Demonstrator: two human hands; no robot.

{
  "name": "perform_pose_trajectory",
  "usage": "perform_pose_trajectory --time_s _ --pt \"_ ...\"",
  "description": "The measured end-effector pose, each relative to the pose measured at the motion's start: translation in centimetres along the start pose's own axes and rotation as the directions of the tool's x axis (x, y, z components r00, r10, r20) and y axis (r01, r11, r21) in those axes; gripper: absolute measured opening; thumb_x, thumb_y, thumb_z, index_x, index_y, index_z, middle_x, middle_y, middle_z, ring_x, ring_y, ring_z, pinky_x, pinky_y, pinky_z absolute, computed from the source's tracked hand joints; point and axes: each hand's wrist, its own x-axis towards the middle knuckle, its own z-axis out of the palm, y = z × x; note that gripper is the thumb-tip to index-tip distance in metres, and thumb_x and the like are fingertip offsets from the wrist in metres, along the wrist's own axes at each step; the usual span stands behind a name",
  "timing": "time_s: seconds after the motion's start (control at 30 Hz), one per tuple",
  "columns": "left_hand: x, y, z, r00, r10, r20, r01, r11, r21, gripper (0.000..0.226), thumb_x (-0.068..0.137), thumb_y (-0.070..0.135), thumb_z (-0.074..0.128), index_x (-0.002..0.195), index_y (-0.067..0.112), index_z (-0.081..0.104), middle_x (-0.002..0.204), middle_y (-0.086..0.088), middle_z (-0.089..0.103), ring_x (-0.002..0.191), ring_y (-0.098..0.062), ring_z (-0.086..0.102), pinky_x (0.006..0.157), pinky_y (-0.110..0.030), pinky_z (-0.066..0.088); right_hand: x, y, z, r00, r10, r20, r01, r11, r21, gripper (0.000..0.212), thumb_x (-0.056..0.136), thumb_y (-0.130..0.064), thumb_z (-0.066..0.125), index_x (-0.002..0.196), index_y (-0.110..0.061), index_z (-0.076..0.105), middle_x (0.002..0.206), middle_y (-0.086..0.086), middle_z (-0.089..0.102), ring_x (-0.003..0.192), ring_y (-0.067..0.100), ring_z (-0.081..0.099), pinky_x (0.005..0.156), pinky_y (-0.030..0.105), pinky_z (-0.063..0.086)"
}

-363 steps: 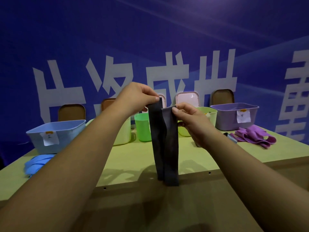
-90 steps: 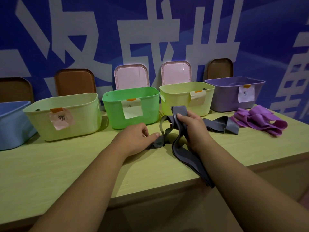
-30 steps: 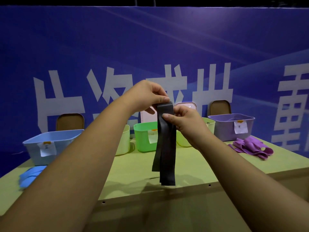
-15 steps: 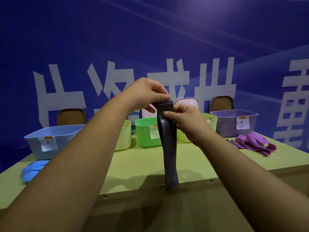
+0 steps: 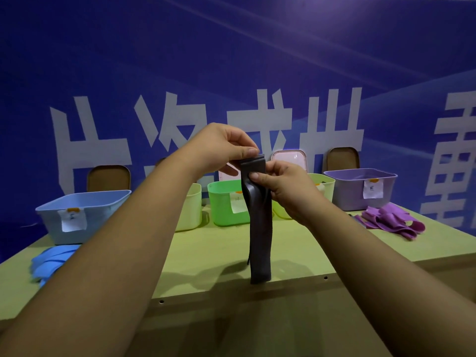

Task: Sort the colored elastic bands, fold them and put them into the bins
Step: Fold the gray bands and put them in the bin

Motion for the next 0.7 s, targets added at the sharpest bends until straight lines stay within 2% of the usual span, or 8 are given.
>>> perform_pose_trajectory --time_s 0.1,0.23,0.43,0.5,0.57,0.7 --pt "-0.1 -0.2 -0.1 1.000 -0.013 0.004 0.013 0.999 -0.044 0.006 0.099 0.022 0.075 0.103 0.020 0.080 0.091 0.002 0.082 0.084 -0.015 0.080 0.069 -0.029 0.066 0.1 0.0 0.1 1.000 -0.005 -0.002 0.005 1.000 -0.003 0.019 0.098 -0.015 0.076 0.113 -0.004 0.074 0.101 0.017 0.079 0.098 0.031 0.077 0.095 0.049 0.061" --pt "-0.2 -0.4 -0.3 1.000 -0.022 0.007 0.023 0.998 -0.056 0.007 0.100 0.022 0.074 0.103 0.021 0.080 0.092 0.001 0.082 0.086 -0.016 0.080 0.072 -0.031 0.067 0.2 -0.1 0.1 1.000 -0.001 -0.001 0.001 1.000 -0.008 0.018 0.097 -0.014 0.077 0.112 -0.004 0.074 0.102 0.018 0.078 0.090 0.021 0.073 0.091 0.046 0.059" --pt "-0.6 -0.8 -0.1 1.000 0.004 0.030 -0.003 1.000 -0.029 0.007 0.100 0.024 0.074 0.104 0.022 0.080 0.092 0.004 0.082 0.086 -0.011 0.079 0.072 -0.025 0.065 0.7 0.4 0.5 0.999 0.036 -0.010 -0.036 0.999 0.018 0.015 0.096 -0.013 0.078 0.107 -0.004 0.075 0.103 0.021 0.078 0.093 0.030 0.074 0.099 0.061 0.057" --pt "-0.8 -0.9 -0.1 0.999 0.025 0.042 -0.025 1.000 -0.007 0.008 0.099 0.025 0.076 0.106 0.024 0.080 0.093 0.008 0.081 0.087 -0.007 0.077 0.072 -0.021 0.064 0.7 0.5 0.5 0.999 0.050 -0.010 -0.049 0.998 0.034 0.012 0.097 -0.012 0.077 0.107 -0.005 0.076 0.105 0.021 0.078 0.099 0.034 0.076 0.100 0.063 0.057" --pt "-1.0 -1.0 -0.1 0.996 0.041 0.074 -0.041 0.999 0.003 0.016 0.095 0.023 0.080 0.111 0.026 0.080 0.097 0.012 0.081 0.090 -0.004 0.077 0.074 -0.020 0.064 0.5 0.4 0.4 0.997 0.071 -0.012 -0.070 0.997 0.042 0.011 0.099 -0.011 0.074 0.108 -0.006 0.077 0.106 0.021 0.078 0.109 0.041 0.074 0.102 0.062 0.058" --pt "-1.3 -1.5 0.1 0.994 0.066 0.085 -0.069 0.997 0.032 0.034 0.091 0.009 0.083 0.120 0.027 0.077 0.103 0.013 0.081 0.096 -0.001 0.076 0.077 -0.017 0.062 0.5 0.4 0.1 0.996 0.089 0.001 -0.089 0.995 0.051 0.011 0.099 -0.013 0.074 0.107 -0.008 0.079 0.106 0.019 0.079 0.113 0.043 0.072 0.103 0.060 0.058"
